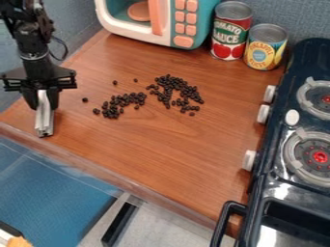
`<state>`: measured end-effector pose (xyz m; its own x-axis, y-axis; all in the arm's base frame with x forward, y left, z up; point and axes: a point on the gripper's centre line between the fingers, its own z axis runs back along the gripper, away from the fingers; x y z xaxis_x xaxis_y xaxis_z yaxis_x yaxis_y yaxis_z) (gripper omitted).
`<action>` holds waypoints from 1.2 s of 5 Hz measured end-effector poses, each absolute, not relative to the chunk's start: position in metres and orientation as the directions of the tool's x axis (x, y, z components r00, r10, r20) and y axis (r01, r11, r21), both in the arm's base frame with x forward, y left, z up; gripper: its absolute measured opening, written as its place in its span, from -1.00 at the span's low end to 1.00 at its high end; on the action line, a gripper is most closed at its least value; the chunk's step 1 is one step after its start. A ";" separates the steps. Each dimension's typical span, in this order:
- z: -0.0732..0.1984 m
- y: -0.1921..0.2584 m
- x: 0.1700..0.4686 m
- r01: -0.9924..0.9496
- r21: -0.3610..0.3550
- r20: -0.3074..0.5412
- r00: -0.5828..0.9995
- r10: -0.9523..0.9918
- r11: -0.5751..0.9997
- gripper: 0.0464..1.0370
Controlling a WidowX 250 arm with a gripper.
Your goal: Sweep into pile
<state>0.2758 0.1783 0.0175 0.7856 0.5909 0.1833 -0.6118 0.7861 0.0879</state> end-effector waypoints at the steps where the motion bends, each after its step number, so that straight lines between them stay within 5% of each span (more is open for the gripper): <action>1: 0.018 0.165 0.280 -0.616 0.077 0.161 0.784 0.600 0.784 -0.39; 6: 0.020 0.100 0.318 -0.605 0.043 0.144 0.791 0.595 0.795 -0.39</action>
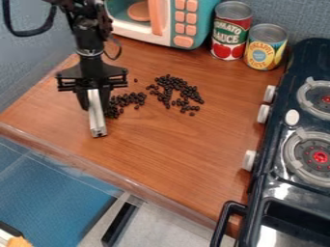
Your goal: Sweep into pile
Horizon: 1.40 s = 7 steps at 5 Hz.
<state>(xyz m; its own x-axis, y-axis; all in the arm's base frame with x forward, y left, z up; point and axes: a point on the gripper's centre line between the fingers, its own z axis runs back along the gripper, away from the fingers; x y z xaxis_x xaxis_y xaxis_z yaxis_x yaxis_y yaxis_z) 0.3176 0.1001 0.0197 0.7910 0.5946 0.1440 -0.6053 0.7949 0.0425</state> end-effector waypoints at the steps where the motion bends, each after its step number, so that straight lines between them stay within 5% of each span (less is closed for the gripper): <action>1: 0.019 0.089 0.324 -0.609 0.043 0.143 0.789 0.598 0.792 -0.39; 7: 0.020 0.030 0.368 -0.629 0.021 0.061 0.776 0.627 0.777 -0.39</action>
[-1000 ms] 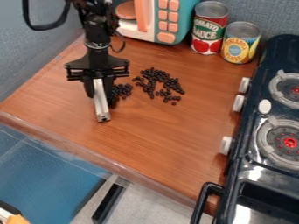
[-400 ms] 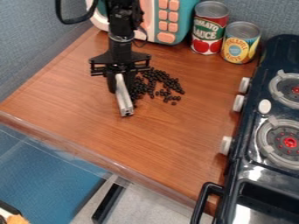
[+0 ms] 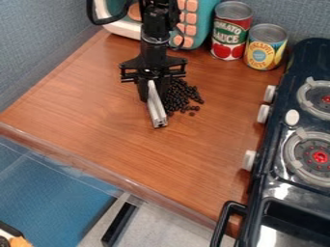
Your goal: Sweep into pile
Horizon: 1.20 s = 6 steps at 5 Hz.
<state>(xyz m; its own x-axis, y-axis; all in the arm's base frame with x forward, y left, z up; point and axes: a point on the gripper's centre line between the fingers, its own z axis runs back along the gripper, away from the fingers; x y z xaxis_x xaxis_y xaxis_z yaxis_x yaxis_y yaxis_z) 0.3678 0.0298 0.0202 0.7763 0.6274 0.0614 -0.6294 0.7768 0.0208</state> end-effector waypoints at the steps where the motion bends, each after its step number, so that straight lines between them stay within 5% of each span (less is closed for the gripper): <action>1: 0.020 0.026 0.373 -0.627 0.022 0.053 0.778 0.626 0.778 -0.39; 4: 0.035 0.015 0.371 -0.600 -0.002 -0.022 0.800 0.600 0.800 -0.39; 6: 0.085 0.057 0.363 -0.608 -0.072 -0.025 0.794 0.608 0.791 -0.39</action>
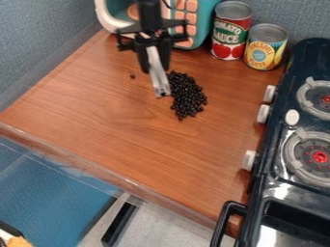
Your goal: Sweep into pile
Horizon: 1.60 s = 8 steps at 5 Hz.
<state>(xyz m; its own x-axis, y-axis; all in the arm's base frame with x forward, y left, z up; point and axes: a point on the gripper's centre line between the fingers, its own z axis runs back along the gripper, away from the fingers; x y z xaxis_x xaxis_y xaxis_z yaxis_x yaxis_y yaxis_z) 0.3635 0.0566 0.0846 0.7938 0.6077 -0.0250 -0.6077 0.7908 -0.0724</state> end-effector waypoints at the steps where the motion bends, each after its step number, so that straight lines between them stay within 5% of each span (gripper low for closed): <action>1: 0.090 0.093 0.355 -0.575 -0.045 -0.011 0.818 0.575 0.817 -0.39; 3: 0.073 0.169 0.345 -0.470 0.131 0.105 0.882 0.459 0.873 -0.39; 5: 0.043 0.181 0.346 -0.307 0.272 0.087 0.952 0.295 0.912 -0.39; 8: 0.021 0.138 0.357 -0.250 0.296 0.081 0.968 0.236 0.922 -0.39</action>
<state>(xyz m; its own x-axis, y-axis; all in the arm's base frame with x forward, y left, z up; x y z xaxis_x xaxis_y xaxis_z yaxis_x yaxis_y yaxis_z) 0.3567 0.1379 0.0210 0.9684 0.2362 0.0807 -0.2495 0.9219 0.2965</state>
